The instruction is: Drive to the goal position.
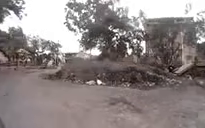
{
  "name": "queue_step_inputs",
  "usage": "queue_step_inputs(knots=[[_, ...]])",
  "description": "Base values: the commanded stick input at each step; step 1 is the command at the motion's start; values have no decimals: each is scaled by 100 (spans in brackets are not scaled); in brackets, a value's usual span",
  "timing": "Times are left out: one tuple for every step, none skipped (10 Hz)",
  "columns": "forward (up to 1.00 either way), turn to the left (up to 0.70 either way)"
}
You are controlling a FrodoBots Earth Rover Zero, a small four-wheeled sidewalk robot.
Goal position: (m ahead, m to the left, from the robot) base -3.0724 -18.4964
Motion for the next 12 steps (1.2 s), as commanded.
queue_step_inputs(knots=[[0, 0], [0, 0], [13, 0], [44, 0], [70, 0], [70, 0], [70, 0], [70, 0], [70, 0], [70, 5], [70, 17], [0, 45]])
